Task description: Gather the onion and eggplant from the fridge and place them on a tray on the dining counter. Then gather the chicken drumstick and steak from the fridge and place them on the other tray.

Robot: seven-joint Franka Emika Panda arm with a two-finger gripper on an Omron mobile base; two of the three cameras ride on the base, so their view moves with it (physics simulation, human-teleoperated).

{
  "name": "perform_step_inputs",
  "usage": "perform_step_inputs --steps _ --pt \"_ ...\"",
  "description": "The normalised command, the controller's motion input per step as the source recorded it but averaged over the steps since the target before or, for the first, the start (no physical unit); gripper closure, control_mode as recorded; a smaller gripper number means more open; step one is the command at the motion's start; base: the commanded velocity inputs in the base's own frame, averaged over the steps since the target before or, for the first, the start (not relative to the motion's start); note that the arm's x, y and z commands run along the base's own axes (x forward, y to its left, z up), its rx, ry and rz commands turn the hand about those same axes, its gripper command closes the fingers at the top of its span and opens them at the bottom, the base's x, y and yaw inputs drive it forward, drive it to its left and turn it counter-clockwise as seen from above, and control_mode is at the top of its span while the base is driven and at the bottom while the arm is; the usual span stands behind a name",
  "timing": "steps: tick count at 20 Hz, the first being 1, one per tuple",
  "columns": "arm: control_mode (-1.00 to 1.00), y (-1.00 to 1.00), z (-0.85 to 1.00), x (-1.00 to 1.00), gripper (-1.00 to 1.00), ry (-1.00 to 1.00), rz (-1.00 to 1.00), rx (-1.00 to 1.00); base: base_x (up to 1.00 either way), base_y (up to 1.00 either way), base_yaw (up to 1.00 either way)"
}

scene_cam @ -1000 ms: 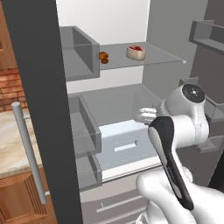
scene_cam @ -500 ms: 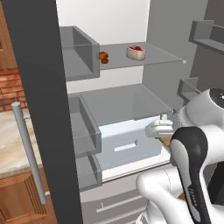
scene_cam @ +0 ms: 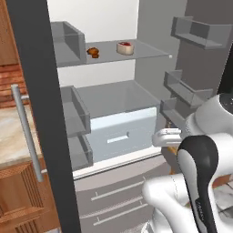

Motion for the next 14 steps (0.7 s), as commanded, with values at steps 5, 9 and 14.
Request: perform_step_inputs --steps 5,9,14 --pt "1.00 0.00 0.00 0.00 1.00 0.00 0.00 0.00 -0.75 0.02 -0.32" --pt "1.00 0.00 0.00 0.00 1.00 0.00 0.00 0.00 -0.71 0.00 -0.48" --pt "1.00 0.00 0.00 0.00 1.00 0.00 0.00 0.00 -0.70 -0.05 -0.50"
